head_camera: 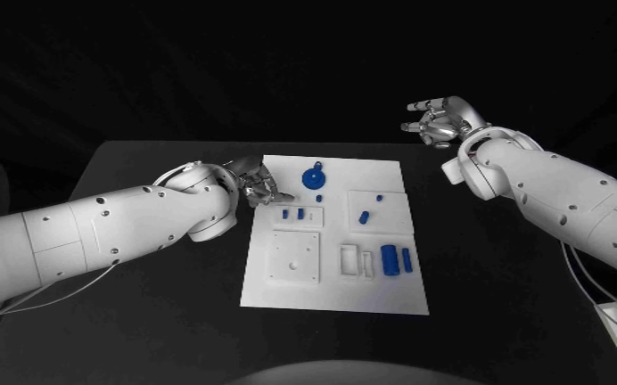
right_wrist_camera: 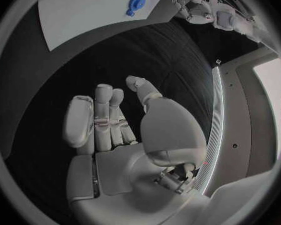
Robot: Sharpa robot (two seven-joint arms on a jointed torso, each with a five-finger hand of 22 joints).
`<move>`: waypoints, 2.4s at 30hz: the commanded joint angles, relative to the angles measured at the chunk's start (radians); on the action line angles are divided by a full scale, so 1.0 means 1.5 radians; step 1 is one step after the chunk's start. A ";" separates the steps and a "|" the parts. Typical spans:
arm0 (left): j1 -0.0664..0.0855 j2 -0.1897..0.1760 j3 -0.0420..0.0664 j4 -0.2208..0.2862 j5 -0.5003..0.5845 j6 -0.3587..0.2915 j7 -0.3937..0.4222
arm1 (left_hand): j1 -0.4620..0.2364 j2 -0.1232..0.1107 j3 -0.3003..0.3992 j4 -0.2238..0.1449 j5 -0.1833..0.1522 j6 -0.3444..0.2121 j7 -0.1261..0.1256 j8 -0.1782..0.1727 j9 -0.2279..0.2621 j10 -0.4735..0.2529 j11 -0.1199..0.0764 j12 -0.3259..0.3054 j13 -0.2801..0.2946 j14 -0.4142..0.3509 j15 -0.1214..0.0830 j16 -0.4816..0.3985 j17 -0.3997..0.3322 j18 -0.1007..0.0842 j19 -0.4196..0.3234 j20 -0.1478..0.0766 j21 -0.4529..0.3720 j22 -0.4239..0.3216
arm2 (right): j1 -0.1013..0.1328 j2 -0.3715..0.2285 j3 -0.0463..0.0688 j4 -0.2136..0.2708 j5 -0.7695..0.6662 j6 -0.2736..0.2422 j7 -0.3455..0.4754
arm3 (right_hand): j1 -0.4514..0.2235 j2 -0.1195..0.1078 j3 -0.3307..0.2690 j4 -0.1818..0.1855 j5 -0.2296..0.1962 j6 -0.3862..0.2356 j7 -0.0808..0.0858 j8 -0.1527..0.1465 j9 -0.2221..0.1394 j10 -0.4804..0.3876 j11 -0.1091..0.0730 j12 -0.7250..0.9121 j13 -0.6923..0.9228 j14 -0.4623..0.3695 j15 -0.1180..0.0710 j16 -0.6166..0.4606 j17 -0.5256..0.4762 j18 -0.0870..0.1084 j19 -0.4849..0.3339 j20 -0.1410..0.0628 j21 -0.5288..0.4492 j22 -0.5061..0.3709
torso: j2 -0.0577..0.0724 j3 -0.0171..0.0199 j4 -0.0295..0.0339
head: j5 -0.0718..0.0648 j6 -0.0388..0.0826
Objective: Assemble the parts on the task board
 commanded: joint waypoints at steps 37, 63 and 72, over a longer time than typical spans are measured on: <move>0.022 0.192 -0.043 -0.210 -0.250 0.039 0.373 | 0.192 0.059 0.035 -0.160 0.015 0.001 0.002 -0.034 -0.351 -0.099 0.044 -0.241 -0.173 0.034 0.012 -0.017 -0.077 0.040 0.046 0.020 0.023 0.044 | -0.001 0.013 0.000 -0.015 0.365 0.118 0.078 | 0.034 0.026 0.132 -0.051 -0.186 0.019 0.006 0.004 0.004 -0.028 0.064 -0.595 -0.523 -0.199 0.103 -0.395 -0.714 0.129 -0.133 0.134 -0.748 -0.674 | 0.005 -0.0016 -0.0095 | 0.007 0.033; 0.017 0.232 -0.057 -0.282 -0.300 0.060 0.335 | 0.190 0.051 0.073 -0.168 0.027 0.001 -0.001 -0.034 -0.352 -0.100 0.034 -0.242 -0.174 0.043 -0.003 0.107 -0.099 0.040 0.045 0.005 0.105 0.120 | -0.001 0.011 0.000 0.003 0.405 0.109 0.055 | 0.132 -0.009 0.252 -0.055 -0.288 0.151 0.010 0.008 0.011 0.089 0.041 -0.498 -0.494 -0.082 0.033 -0.231 -0.347 0.108 -0.150 0.029 -0.286 -0.275 | 0.005 -0.0020 -0.0102 | 0.003 0.024; 0.016 0.237 -0.057 -0.298 -0.301 0.047 0.332 | 0.190 0.052 0.073 -0.167 0.027 0.002 0.001 -0.034 -0.352 -0.099 0.033 -0.242 -0.174 0.043 -0.003 0.111 -0.101 0.040 0.045 0.005 0.109 0.120 | -0.001 0.011 0.000 0.004 0.387 0.106 0.055 | 0.132 -0.013 0.284 -0.056 -0.309 0.134 0.014 0.009 0.012 0.046 0.050 -0.486 -0.518 -0.071 0.039 -0.305 -0.291 0.108 -0.098 0.037 -0.398 -0.378 | 0.008 -0.0019 -0.0130 | 0.004 0.024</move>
